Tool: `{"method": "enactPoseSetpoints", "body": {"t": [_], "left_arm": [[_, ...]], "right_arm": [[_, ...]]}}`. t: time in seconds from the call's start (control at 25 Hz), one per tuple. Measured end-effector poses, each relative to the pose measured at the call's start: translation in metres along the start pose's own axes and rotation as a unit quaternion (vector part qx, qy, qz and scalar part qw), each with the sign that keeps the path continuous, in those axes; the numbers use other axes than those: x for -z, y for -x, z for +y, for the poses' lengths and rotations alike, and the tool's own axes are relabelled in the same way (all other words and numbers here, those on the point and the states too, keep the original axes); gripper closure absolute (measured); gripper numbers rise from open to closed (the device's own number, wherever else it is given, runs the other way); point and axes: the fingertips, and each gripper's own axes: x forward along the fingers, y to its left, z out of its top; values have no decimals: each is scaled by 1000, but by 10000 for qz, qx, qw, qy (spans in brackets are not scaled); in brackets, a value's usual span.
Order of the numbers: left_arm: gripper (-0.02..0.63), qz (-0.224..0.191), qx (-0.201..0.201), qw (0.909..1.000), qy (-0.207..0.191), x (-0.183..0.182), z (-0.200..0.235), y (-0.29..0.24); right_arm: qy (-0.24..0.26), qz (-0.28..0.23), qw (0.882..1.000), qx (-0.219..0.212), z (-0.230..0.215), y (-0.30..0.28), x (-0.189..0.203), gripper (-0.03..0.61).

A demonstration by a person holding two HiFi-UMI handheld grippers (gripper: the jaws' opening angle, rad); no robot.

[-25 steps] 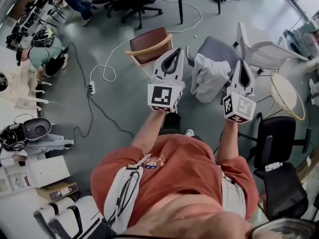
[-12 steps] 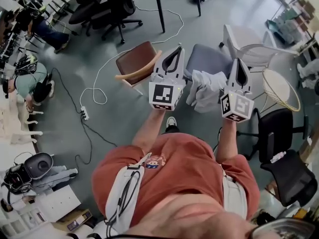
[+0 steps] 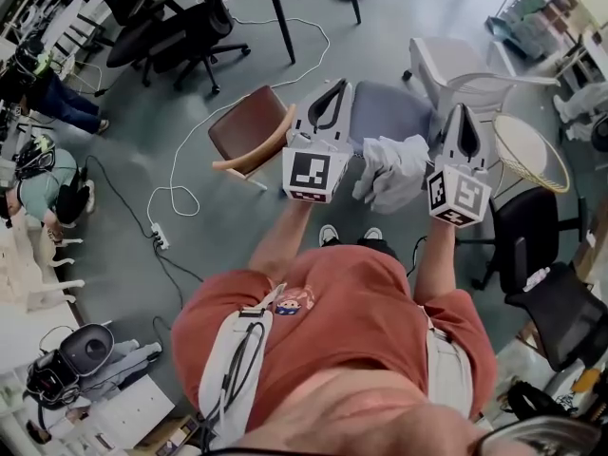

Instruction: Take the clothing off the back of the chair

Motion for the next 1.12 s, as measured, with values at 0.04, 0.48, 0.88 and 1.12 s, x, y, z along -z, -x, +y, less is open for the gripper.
{"method": "enactPoseSetpoints", "body": {"t": [0.04, 0.48, 0.88, 1.12], "left_arm": [[600, 11, -4, 10000, -1, 2, 0, -4], [600, 113, -47, 9999, 49, 18, -16, -43], [600, 181, -140, 9997, 26, 39, -15, -46], [600, 221, -165, 9996, 62, 60, -16, -35]], "right_arm": [[-22, 1, 10000, 3, -2, -4, 1, 555], [-29, 119, 9998, -181, -24, -36, 13, 555], [170, 389, 9984, -362, -23, -47, 35, 555], [246, 918, 9938, -576, -9, -41, 77, 555]]}}
